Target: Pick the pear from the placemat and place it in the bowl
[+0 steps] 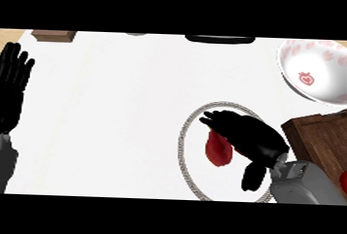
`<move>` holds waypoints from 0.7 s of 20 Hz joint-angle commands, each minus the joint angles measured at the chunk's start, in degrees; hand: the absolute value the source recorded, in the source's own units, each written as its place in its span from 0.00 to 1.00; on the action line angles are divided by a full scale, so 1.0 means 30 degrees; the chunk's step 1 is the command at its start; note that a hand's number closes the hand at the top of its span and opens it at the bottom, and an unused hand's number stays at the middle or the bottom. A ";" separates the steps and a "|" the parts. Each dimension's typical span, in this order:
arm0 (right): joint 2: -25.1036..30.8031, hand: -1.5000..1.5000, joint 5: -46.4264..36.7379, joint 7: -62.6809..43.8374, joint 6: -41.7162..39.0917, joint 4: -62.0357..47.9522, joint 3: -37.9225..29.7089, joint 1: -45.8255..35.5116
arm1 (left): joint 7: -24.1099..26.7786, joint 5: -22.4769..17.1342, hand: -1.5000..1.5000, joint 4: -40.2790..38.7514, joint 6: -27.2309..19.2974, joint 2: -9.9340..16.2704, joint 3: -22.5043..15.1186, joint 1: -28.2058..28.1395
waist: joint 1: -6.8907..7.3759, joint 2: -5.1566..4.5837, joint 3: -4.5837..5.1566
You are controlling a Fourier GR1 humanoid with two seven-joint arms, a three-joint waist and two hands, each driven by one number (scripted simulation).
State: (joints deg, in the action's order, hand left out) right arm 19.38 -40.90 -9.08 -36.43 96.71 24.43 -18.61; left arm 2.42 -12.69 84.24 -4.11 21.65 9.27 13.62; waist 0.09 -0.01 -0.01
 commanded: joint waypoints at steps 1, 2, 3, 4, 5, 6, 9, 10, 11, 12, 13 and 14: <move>-0.0747 0.00 -0.1261 0.0246 -0.0115 -0.0932 -0.0118 -0.0336 | -0.0497 0.0147 0.50 -0.0628 0.0303 0.0434 0.0779 0.0940 | -0.0011 0.0000 0.0003; -0.0961 0.00 -0.1645 0.0044 -0.0014 -0.0475 0.0606 0.0448 | -0.0411 -0.0539 0.50 0.0245 0.1308 0.0585 0.0990 -0.0300 | 0.0022 0.0015 0.0003; -0.0828 0.00 -0.1954 0.1041 0.0662 -0.1548 0.0396 0.0534 | -0.0760 0.0889 0.50 0.0949 -0.0450 -0.0656 -0.0192 -0.0276 | 0.0019 0.0009 -0.0001; -0.0827 0.00 -0.2208 0.1334 0.1230 -0.2877 0.0335 -0.0075 | -0.1443 0.0657 0.50 0.3568 -0.0430 -0.0948 -0.0734 -0.1802 | 0.0191 0.0025 -0.0009; -0.1551 0.00 -0.2374 0.0915 0.0570 -0.3527 0.0342 -0.1240 | -0.0480 0.1410 0.50 0.0201 -0.0862 -0.1310 -0.0830 0.0712 | 0.0017 -0.0025 0.0001; -0.0643 0.00 -0.1998 0.1493 -0.0354 -0.2908 -0.0436 -0.0884 | -0.1165 0.1072 0.50 0.0665 -0.0650 -0.0922 -0.0369 0.0984 | -0.0014 -0.0003 0.0001; -0.2287 0.00 -0.3358 0.1709 0.1765 -0.5077 0.0150 -0.1074 | -0.0733 0.1079 0.50 -0.0227 -0.0285 -0.1090 -0.0168 0.1041 | 0.0030 -0.0027 0.0000; -0.1642 0.00 -0.3239 0.2790 0.1559 -0.4692 -0.0221 -0.0556 | 0.0412 0.1165 0.50 -0.0563 0.0142 -0.1120 0.0165 0.0341 | 0.0008 -0.0014 0.0002; -0.1940 0.00 -0.3285 0.1815 0.0477 -0.3387 -0.0446 -0.0249 | -0.1130 0.0781 0.50 0.1530 0.0423 -0.0558 0.0584 -0.0371 | 0.0025 0.0016 0.0002; -0.3494 0.00 -0.3880 0.0419 0.0860 -0.3942 0.0760 -0.0664 | 0.0661 0.0857 0.50 -0.0743 0.0724 -0.0711 0.0743 0.0038 | 0.0012 -0.0006 0.0007; -0.2863 0.00 -0.4510 0.1316 0.1879 -0.4190 0.0949 0.0557 | -0.0531 0.1241 0.50 0.0181 0.0044 -0.0951 0.0374 0.0399 | -0.0013 0.0004 0.0001; -0.3040 0.00 -0.4369 0.2196 0.2318 -0.6333 -0.0050 -0.0883 | -0.0351 0.1451 0.50 -0.0594 0.0068 -0.1069 0.0159 0.1148 | 0.0011 -0.0020 0.0000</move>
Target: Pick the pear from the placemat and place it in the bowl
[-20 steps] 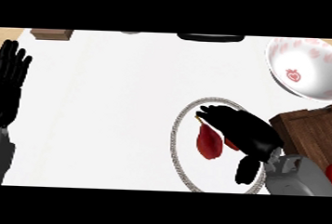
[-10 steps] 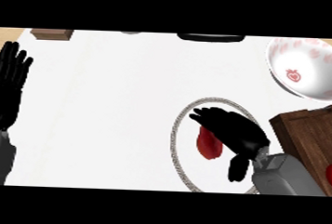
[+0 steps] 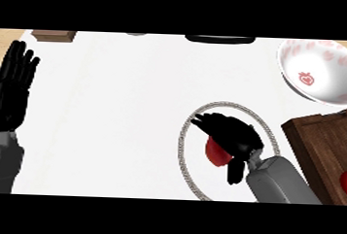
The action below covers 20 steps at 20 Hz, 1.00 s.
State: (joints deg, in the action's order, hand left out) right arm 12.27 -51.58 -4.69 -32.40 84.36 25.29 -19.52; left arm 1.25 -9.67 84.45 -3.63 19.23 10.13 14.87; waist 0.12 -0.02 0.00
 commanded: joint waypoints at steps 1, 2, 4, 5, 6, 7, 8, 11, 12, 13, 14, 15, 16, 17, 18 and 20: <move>-0.0781 0.00 -0.0607 -0.0532 -0.0874 0.0598 -0.0290 0.0074 | -0.0955 -0.0234 0.50 -0.0423 0.0542 0.0391 0.0584 0.0887 | -0.0048 0.0014 0.0000; 0.0105 0.00 -0.1018 0.0445 0.0133 0.0039 -0.0154 0.1130 | -0.1229 -0.0055 0.50 0.1375 0.0118 -0.0126 0.0120 -0.0056 | -0.0017 0.0023 -0.0003; -0.0379 0.00 -0.1098 0.0772 0.0422 -0.1445 -0.0927 0.0099 | 0.0696 0.0708 0.50 0.0400 -0.0277 -0.1027 -0.0060 -0.0830 | 0.0013 -0.0001 -0.0001; 0.0686 0.00 -0.1459 0.2023 0.1907 -0.2622 -0.0680 0.1197 | -0.0222 0.0642 0.50 0.1423 -0.0243 -0.0753 -0.0295 -0.0747 | 0.0048 -0.0006 -0.0009; -0.0057 0.00 -0.1347 0.1429 0.0632 -0.3080 -0.1410 -0.0439 | -0.0974 0.0424 0.50 0.1163 -0.0085 -0.0238 0.0244 0.0037 | 0.0036 -0.0003 -0.0004; 0.0343 0.00 -0.1391 0.1442 0.0280 -0.2522 -0.1659 -0.0074 | 0.0199 0.0313 0.50 0.0644 0.0333 -0.0419 0.0480 -0.0532 | 0.0005 0.0002 0.0000; -0.0304 0.00 -0.1656 0.0788 -0.0082 -0.1813 -0.1458 -0.0084 | -0.0156 -0.0014 0.50 0.0331 0.0798 0.0262 0.1152 -0.0016 | -0.0014 0.0008 0.0001; -0.1127 1.00 -0.2603 0.2294 0.1894 -0.4750 -0.1167 -0.1585 | 0.0316 0.0304 0.50 -0.0437 0.0583 -0.0511 0.0656 0.0106 | 0.0041 -0.0018 -0.0002; -0.0044 1.00 -0.2135 0.3303 0.2105 -0.2787 -0.1238 -0.0294 | -0.0474 0.0668 0.50 0.1335 0.0244 -0.0871 -0.0036 -0.0939 | 0.0024 0.0017 -0.0006; -0.0653 1.00 -0.2376 0.2977 0.2487 -0.2821 -0.1259 -0.0461 | 0.0128 0.0349 0.50 0.0744 0.0612 -0.0509 0.0646 -0.0812 | 0.0017 0.0009 -0.0003; -0.1214 1.00 -0.2641 0.3551 0.4058 -0.5240 -0.1547 -0.1397 | -0.1279 -0.0087 0.50 0.0657 0.0753 0.0308 0.1098 0.0295 | 0.0103 -0.0025 -0.0010; -0.0716 1.00 -0.2643 0.3674 0.3460 -0.3810 -0.1766 -0.0722 | -0.0285 0.0301 0.50 0.0168 0.0697 -0.0242 0.0876 0.0041 | -0.0010 0.0000 -0.0002; -0.0197 1.00 -0.2856 0.4708 0.3730 -0.4348 -0.1724 -0.0765 | 0.0090 0.0270 0.50 -0.0753 0.0841 -0.0428 0.0819 0.0447 | -0.0028 -0.0011 -0.0001; -0.1268 1.00 -0.3005 0.3440 0.3090 -0.3505 -0.1490 -0.0811 | -0.0112 -0.0180 0.50 0.0737 0.1486 -0.0011 0.1285 -0.0976 | 0.0030 0.0015 -0.0001; -0.0701 1.00 -0.2841 0.3520 0.2506 -0.2570 -0.1999 -0.1067 | -0.0078 0.0351 0.50 0.0227 0.0994 -0.0163 0.0970 0.0045 | -0.0034 0.0015 0.0000; -0.1251 1.00 -0.3645 0.3980 0.4522 -0.3029 -0.1151 0.0364 | 0.0775 0.0842 0.50 -0.1000 0.0620 -0.0411 0.1032 0.0383 | -0.0073 0.0004 0.0000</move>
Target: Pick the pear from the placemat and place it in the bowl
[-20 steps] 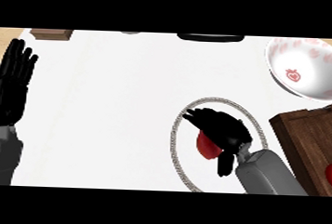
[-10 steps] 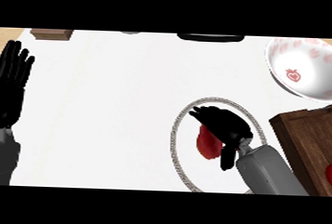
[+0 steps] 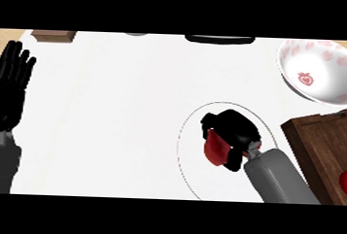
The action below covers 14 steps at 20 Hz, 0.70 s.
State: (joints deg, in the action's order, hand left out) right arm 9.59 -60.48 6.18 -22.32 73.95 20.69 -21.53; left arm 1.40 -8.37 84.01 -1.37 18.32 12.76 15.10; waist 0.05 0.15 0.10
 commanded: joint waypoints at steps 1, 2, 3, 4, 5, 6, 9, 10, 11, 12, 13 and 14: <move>-0.0284 1.00 -0.0589 0.0190 0.0199 0.0770 -0.0055 0.0487 | -0.1640 0.0290 0.50 0.2093 -0.0683 -0.0536 -0.0474 -0.0349 | 0.0021 -0.0026 -0.0038; 0.2838 1.00 0.0157 0.1017 0.1524 0.0295 -0.2186 0.2195 | 0.0086 -0.0144 0.50 0.0318 0.0192 0.0108 0.0308 -0.0607 | -0.0282 -0.0029 -0.0040; 0.4619 1.00 0.0805 0.0701 0.1336 0.0012 -0.4433 0.2353 | -0.0179 -0.0119 0.50 0.0221 -0.0176 0.0304 0.0670 -0.0517 | -0.1057 -0.0001 -0.0053; 0.5827 1.00 0.1000 0.0321 0.1462 -0.0618 -0.5811 0.3172 | -0.0164 -0.0060 0.50 0.0525 -0.0518 0.0175 0.0833 -0.0940 | -0.1687 0.0090 -0.0081; 0.6693 1.00 0.1271 -0.0184 0.1700 -0.1319 -0.7294 0.3495 | -0.0251 -0.0258 0.50 0.0511 -0.0326 0.0516 0.1157 -0.1045 | -0.2167 0.0084 -0.0106; 0.7586 1.00 0.1516 -0.0601 0.1535 -0.1929 -0.8503 0.3574 | -0.0117 0.0019 0.50 0.0413 -0.0777 0.0416 0.1246 -0.1012 | -0.2769 -0.0019 -0.0109; 1.0242 1.00 0.2731 -0.0538 0.1779 -0.3655 -1.2042 0.4013 | -0.0063 -0.0124 0.50 0.0558 -0.0734 0.0497 0.1513 -0.1405 | -0.2778 -0.0006 -0.0151; 1.1223 1.00 0.2993 0.0183 0.1955 -0.4446 -1.2814 0.4587 | 0.0056 -0.0085 0.50 0.0691 -0.0718 0.0377 0.1362 -0.1336 | -0.2623 -0.0061 -0.0173; 1.1964 1.00 0.3327 0.0607 0.2337 -0.5353 -1.3796 0.4789 | 0.0304 -0.0058 0.50 0.0818 -0.0674 0.0125 0.1209 -0.1644 | -0.2121 -0.0106 -0.0184; 1.2766 1.00 0.3806 0.1328 0.2539 -0.6060 -1.4729 0.5166 | 0.0060 -0.0288 0.50 0.1057 -0.0555 0.0072 0.1141 -0.1473 | -0.2009 -0.0039 -0.0198; 1.3839 1.00 0.4226 0.2068 0.2557 -0.6698 -1.5653 0.5231 | 0.0159 -0.0427 0.50 0.0797 -0.0273 0.0237 0.1259 -0.1533 | -0.1766 -0.0071 -0.0160; 1.4458 1.00 0.4219 0.2508 0.3059 -0.7885 -1.6242 0.5125 | 0.0229 -0.0172 0.50 0.0974 -0.0120 0.0004 0.0696 -0.1633 | -0.1155 -0.0169 -0.0180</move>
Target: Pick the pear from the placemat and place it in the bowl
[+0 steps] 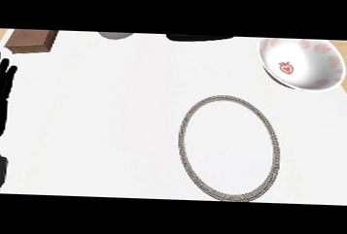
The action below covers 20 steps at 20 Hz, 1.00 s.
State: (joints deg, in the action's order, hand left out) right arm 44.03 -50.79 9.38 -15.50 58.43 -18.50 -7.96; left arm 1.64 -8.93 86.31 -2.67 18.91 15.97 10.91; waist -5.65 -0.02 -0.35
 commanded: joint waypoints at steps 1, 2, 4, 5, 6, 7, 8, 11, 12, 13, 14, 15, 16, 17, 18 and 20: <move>0.3284 1.00 0.0854 0.2165 0.2079 -0.3437 -0.3697 0.1304 | -0.0098 -0.0083 0.50 0.0192 0.0164 -0.0266 -0.0333 -0.0007 | 0.0704 -0.0107 -0.0056; 0.4068 1.00 0.0983 0.2232 0.2265 -0.4328 -0.4431 0.1175 | 0.0125 0.0000 0.50 0.0662 0.0372 -0.0337 -0.0560 -0.0435 | 0.1193 -0.0065 -0.0032; 0.5321 1.00 0.1678 0.3819 0.2650 -0.5878 -0.5676 0.1199 | -0.0151 0.0034 0.50 0.0293 0.0460 -0.0164 -0.0616 -0.0022 | 0.1378 -0.0072 0.0007; 0.5487 1.00 0.1531 0.4019 0.3448 -0.6984 -0.5878 0.0694 | 0.0527 0.0055 0.50 0.0267 0.0557 -0.0400 -0.0741 0.0043 | 0.1686 -0.0157 -0.0017; 0.6545 1.00 0.2077 0.5189 0.2825 -0.7342 -0.6468 0.0983 | -0.0684 -0.0047 0.50 0.0200 0.0304 -0.0055 -0.0687 0.1156 | 0.1456 -0.0079 0.0012; 0.6876 1.00 0.2458 0.6452 0.3070 -0.7979 -0.6892 0.1056 | -0.0882 0.0074 0.50 -0.0012 0.0157 -0.0198 -0.0831 0.1253 | 0.1431 -0.0081 -0.0001; 0.7041 1.00 0.3207 0.7704 0.2456 -0.8425 -0.7321 0.0947 | -0.0987 -0.0228 0.50 0.0440 0.0531 -0.0033 -0.0732 0.0931 | 0.1601 -0.0013 0.0013; 0.7862 1.00 0.4080 0.9221 0.2237 -0.9077 -0.8169 0.0149 | -0.1058 -0.0013 0.50 0.0424 0.0371 -0.0139 -0.0934 0.1304 | 0.1767 -0.0008 0.0039; 0.8915 1.00 0.4225 0.9231 0.1690 -0.8730 -0.8423 0.0085 | -0.1025 0.0234 0.50 0.0987 0.0001 -0.0725 -0.1291 0.0652 | 0.1814 0.0033 0.0069; 0.8940 1.00 0.4334 1.0110 0.1532 -0.9069 -0.8280 -0.0245 | -0.0903 0.0011 0.50 0.0424 0.0595 -0.0092 -0.0946 0.0983 | 0.1883 -0.0011 0.0069; 0.9272 1.00 0.4693 1.0039 0.0903 -0.8906 -0.8479 -0.0571 | -0.0080 0.0803 0.50 0.1287 0.0049 -0.1135 -0.1796 -0.0249 | 0.1973 0.0022 0.0083; 0.9403 1.00 0.5131 0.9911 0.0109 -0.8628 -0.8596 -0.0974 | -0.0081 0.0299 0.50 0.0421 0.0456 -0.0713 -0.1261 0.0391 | 0.1894 0.0005 0.0106; 1.0107 1.00 0.5437 1.0803 -0.0316 -0.9858 -0.9010 -0.1191 | -0.0761 0.0353 0.50 0.0076 0.0249 -0.0358 -0.1079 0.1157 | 0.1894 -0.0035 0.0076; 0.8993 1.00 0.5573 0.9608 -0.0542 -0.8638 -0.8293 -0.2538 | 0.0514 0.0469 0.50 -0.0786 0.0385 -0.0690 -0.1086 0.1014 | 0.2080 -0.0075 0.0113; 0.9545 1.00 0.6098 0.9698 -0.1665 -0.8675 -0.8593 -0.2856 | 0.0164 0.0429 0.50 -0.1308 0.0496 -0.0379 -0.1053 0.1941 | 0.1929 -0.0069 0.0119; 0.9721 1.00 0.7013 0.9744 -0.3258 -0.9053 -0.9119 -0.3085 | -0.0224 -0.0171 0.50 0.0168 0.0934 -0.0385 -0.0893 0.0529 | 0.2075 0.0027 0.0119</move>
State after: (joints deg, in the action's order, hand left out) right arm 71.89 -33.71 38.09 -18.66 32.02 -44.25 -13.77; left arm 1.05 -8.39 86.21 -0.94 17.54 12.77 13.42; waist 0.17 -0.05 -0.04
